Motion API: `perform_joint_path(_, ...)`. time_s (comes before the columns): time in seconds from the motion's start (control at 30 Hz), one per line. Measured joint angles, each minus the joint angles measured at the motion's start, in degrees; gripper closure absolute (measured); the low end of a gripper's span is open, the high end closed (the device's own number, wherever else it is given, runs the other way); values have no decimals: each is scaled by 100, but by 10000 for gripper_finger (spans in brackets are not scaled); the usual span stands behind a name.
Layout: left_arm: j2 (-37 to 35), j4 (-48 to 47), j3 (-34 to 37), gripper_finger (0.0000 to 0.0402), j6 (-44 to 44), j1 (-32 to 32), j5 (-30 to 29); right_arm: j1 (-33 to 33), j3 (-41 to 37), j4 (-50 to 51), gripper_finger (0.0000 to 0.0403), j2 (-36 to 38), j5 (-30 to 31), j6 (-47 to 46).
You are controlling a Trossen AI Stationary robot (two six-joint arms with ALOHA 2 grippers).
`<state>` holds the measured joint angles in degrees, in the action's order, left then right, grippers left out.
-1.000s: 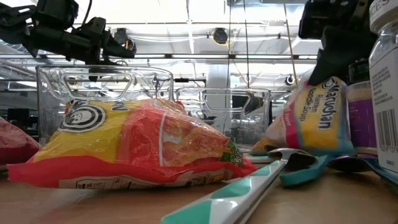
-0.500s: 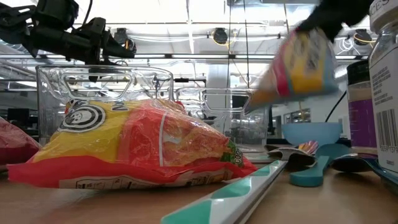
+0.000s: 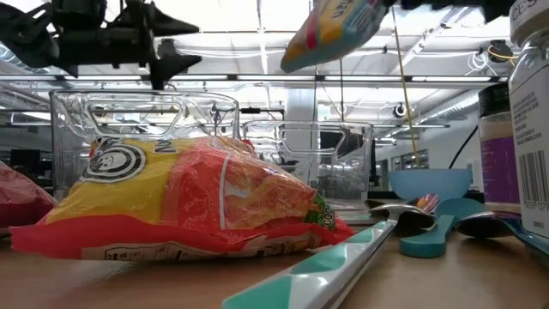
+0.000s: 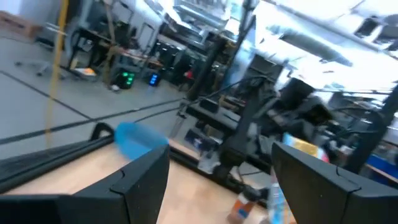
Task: Pick & Place Food Item
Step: Put the blue noodle pack into the top transparent bin
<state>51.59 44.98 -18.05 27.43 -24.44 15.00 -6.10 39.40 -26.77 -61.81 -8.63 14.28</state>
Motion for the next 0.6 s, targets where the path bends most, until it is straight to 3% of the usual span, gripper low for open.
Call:
perform_joint_path(0.2, 857, -472, -974, 119, -161, 410, 451, 864, 0, -706, 403, -568, -1757, -511)
perform_joint_path(0.37, 1718, -1036, -1917, 119, -617, 869, 1152, 1098, 0, -1141, 403, -867, -2131, -563)
perform_joint_path(0.6, 2752, -1055, -2773, 119, -785, 1308, 1050, 1144, 63, -1213, 403, -896, -2309, -193)
